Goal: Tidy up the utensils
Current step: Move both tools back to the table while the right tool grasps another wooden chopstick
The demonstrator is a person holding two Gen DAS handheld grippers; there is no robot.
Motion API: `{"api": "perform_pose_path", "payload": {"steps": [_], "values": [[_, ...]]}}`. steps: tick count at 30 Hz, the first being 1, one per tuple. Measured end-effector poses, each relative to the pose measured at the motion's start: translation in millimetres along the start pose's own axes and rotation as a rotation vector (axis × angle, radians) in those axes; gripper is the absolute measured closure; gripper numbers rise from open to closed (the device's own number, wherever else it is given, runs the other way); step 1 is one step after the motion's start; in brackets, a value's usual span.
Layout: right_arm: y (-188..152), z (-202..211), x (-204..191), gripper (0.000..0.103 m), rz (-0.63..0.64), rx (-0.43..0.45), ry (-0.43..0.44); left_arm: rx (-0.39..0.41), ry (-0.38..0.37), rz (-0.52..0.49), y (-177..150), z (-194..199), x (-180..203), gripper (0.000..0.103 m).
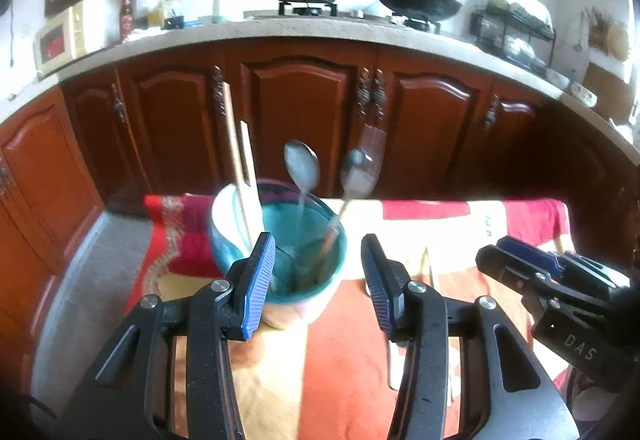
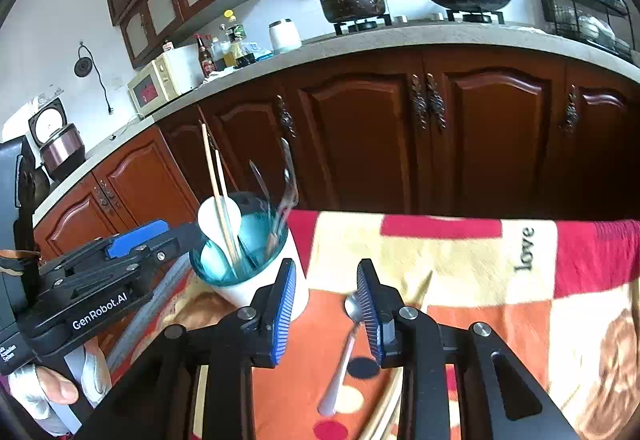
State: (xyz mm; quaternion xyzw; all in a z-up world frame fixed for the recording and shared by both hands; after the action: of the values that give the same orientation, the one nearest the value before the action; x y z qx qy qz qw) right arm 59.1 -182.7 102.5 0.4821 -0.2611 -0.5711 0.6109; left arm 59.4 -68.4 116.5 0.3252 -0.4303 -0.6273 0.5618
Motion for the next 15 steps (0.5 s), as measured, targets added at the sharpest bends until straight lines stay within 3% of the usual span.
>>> {"api": "perform_pose_path", "payload": {"steps": [8, 15], "values": [[-38.2, 13.6, 46.5, 0.071, -0.049, -0.066, -0.041, -0.087, -0.063, 0.026, -38.0, -1.9, 20.4, 0.059], [-78.9, -16.9, 84.9, 0.071, -0.167, -0.163, -0.028, -0.176, -0.076, -0.001, -79.0, -16.7, 37.9, 0.059]]}}
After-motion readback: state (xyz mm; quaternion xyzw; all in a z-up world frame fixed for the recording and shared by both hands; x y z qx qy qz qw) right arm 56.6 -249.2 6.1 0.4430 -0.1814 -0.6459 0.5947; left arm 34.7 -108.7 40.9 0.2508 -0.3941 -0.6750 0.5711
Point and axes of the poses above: each gripper's, at about its wrist camera, not at the fingertips, and z roughly against the way its jaws point, x to its right, y to its top, the point moved 9 cm from there along -z, roughly the way its jaws point, and after that the axes turned 13 degrees about x, right-handed, at the moved point
